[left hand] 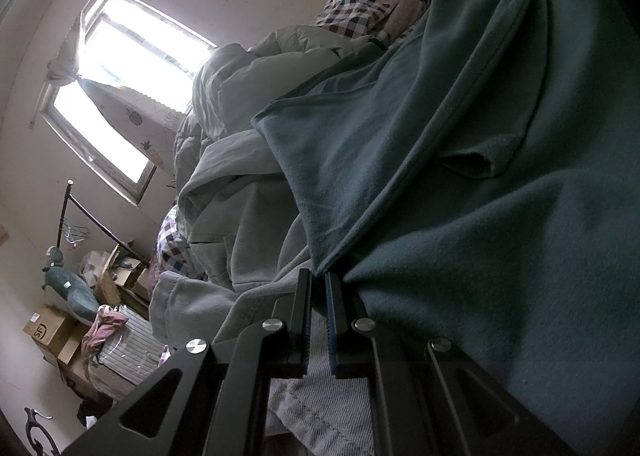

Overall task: Fold clothes
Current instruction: 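Open the right gripper and release the garment edge onto the bed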

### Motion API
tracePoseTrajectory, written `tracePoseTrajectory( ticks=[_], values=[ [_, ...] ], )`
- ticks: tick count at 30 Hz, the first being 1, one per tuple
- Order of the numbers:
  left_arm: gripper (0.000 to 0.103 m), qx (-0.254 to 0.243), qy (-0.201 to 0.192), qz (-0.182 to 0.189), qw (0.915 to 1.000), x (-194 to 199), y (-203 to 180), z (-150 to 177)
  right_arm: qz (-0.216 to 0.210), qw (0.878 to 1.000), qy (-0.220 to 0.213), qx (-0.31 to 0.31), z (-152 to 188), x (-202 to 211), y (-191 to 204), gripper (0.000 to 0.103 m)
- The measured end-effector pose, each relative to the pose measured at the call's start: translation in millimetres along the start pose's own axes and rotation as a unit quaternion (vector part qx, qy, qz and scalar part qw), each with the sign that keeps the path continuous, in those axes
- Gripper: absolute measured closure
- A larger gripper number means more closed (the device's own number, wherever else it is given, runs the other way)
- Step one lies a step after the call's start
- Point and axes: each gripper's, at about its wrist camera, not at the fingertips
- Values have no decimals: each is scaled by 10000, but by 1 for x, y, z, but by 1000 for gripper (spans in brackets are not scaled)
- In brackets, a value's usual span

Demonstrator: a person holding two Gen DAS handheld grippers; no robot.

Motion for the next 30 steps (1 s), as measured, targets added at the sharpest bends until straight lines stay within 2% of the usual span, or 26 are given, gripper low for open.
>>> tracePoseTrajectory(
  ticks=[3, 6, 7, 8, 10, 13, 14, 17, 19, 21, 23, 24, 26, 28, 30],
  values=[
    [97, 5, 5, 12, 10000, 0, 0, 0, 292, 9995, -85, -61, -9, -11, -7, 56],
    [97, 5, 9, 21, 10000, 0, 0, 0, 193, 9998, 52, 14, -12, -22, -9, 56],
    [97, 5, 10, 24, 10000, 0, 0, 0, 192, 9996, 203, 102, -12, -30, -8, 71],
    [97, 3, 9, 21, 10000, 0, 0, 0, 203, 9991, 325, 187, -12, -37, -6, 101],
    [97, -1, 8, 14, 10000, 0, 0, 0, 334, 9985, 277, 341, -16, -38, -4, 100],
    [97, -19, 10, 1, 10000, -1, 0, -1, 812, 9952, -95, 543, -27, -26, -1, 100],
    [97, -11, 15, 10, 10000, -2, 0, 0, 1019, 9928, -199, 595, -31, -23, 0, 100],
    [97, -10, 21, 15, 10000, -2, 1, 0, 2109, 9745, -320, 696, -39, -21, -3, 99],
    [97, -13, 19, 9, 10000, -2, 0, 0, 2298, 9709, -360, 564, -40, -15, -11, 96],
    [97, -24, 14, -20, 10000, -2, 0, 0, 2170, 9743, -484, 350, -35, -4, -19, 87],
    [95, -38, 10, -62, 10000, -1, -1, 0, 2019, 9772, -621, 206, -30, 7, -22, 72],
    [92, -40, 1, -116, 9999, 0, -1, 0, 1875, 9795, -720, 167, -23, 16, -22, 71],
    [82, 14, -8, -201, 9998, 4, 3, 1, 1585, 9830, -918, 91, -7, 34, -22, 69],
    [62, 123, -8, -265, 9996, 10, 9, 2, 1302, 9852, -1117, 50, 13, 56, -17, 66],
    [46, 236, -6, -279, 9993, 16, 17, 5, 1031, 9860, -1310, -1, 37, 82, -9, 62]
  ],
)
Point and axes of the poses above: each gripper's, at about its wrist camera, not at the fingertips, and x roughly against the way its jaws point, y to its left, z to its underside, and after that the axes turned 1 degree about z, right-handed
